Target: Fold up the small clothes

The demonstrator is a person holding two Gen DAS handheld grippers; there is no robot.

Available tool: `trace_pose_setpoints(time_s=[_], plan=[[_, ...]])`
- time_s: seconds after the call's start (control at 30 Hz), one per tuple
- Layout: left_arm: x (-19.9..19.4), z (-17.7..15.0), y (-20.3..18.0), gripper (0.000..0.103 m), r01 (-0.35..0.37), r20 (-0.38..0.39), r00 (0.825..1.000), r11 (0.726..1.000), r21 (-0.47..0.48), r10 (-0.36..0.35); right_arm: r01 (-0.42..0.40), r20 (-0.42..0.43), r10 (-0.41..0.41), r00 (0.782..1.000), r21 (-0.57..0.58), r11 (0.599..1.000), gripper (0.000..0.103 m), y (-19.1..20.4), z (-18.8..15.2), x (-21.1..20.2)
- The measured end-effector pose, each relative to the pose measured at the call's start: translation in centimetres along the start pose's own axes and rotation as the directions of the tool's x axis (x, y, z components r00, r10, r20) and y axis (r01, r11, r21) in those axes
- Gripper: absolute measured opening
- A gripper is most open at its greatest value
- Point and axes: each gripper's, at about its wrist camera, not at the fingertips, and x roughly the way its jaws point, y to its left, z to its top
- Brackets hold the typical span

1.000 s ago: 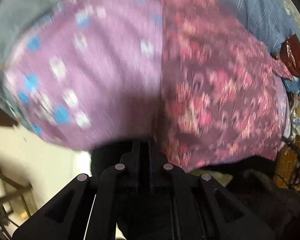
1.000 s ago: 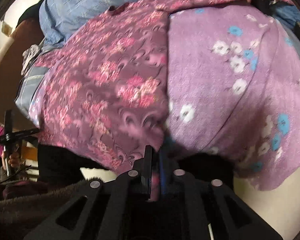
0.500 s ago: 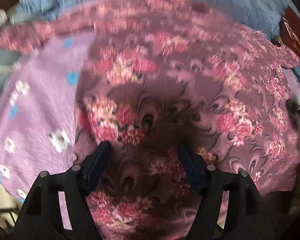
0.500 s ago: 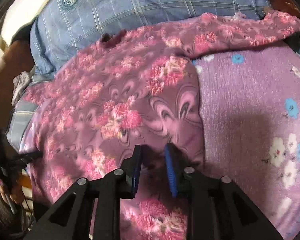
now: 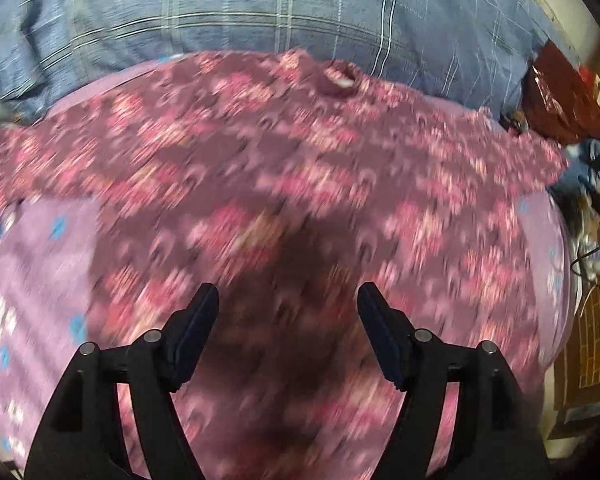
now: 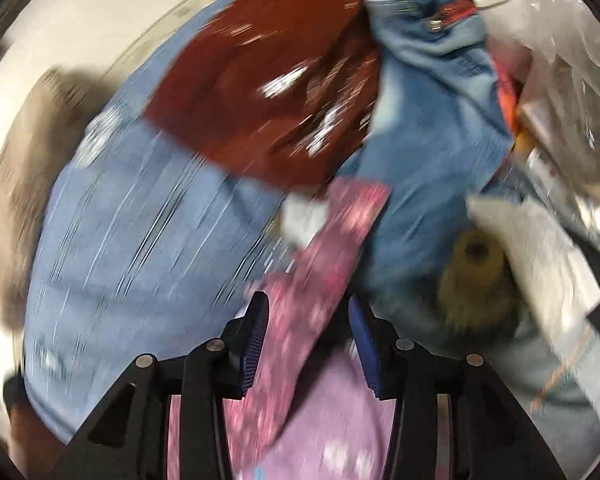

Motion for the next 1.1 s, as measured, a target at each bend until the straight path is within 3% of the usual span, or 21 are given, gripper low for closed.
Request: trace_pose_setpoints(time_s=[0.1,0.23,0.3,0.33,0.47,0.57,0.8,0.9,1.1], plan=[[2.3,2.8,-1.5,0.071,0.036,-0.004,0.999,0.999,-0.01,-0.036,0.044,-0.007,-0.043,0.999,0.062,0.997,0.047,-1.1,1.6,3.3],[5.0,5.0,-2.8,0.071,0.095,-0.025,0.995,0.995,-0.027,-0.096,0.043,-0.036,-0.04,0.999,0.095,0.995,0.046,-1.8,2.0,6.7],[6.0,5.6,-3.3,0.071,0.113,-0.035,0.993,0.993,-0.028,-0.114,0.045,-0.038,-0.042,0.998,0.09,0.995,0.028,-1.9,1.8,7.4],[6.4,5.8,-3.4,0.071,0.123,-0.039,0.992,0.992,-0.025,-0.124,0.02,-0.024,-0.018,1.0,0.082,0.996,0.013,-1.8,2.1,7.5],[7.6,6.4,-3.1,0.071,0.146,-0.054,0.988,0.989,-0.021,-0.147,-0.03,0.066,0.035,0.997,-0.068,0.997,0.012,0.8,1.7,5.1],[7.7,6.8,-2.4,0.071,0.184,-0.049,0.981,0.982,-0.04,-0.186,-0.08,0.054,0.092,0.994,-0.194,0.978,0.012,4.6,0.1,3.7],[7.4,7.2,1.0,0.071,0.196,-0.055,0.978,0.974,-0.11,-0.203,-0.246,-0.133,0.211,0.968,-0.358,0.901,0.012,13.2,-9.0,3.3],[7.2,7.4,3.1,0.072,0.221,-0.051,0.971,0.96,-0.169,-0.233,-0.334,-0.257,0.246,0.935,-0.398,0.854,0.012,17.5,-14.8,4.6],[5.0,7.6,6.9,0.072,0.252,0.006,0.966,0.936,-0.247,-0.258,-0.481,-0.465,0.266,0.845,-0.44,0.759,0.011,25.3,-26.2,7.0]])
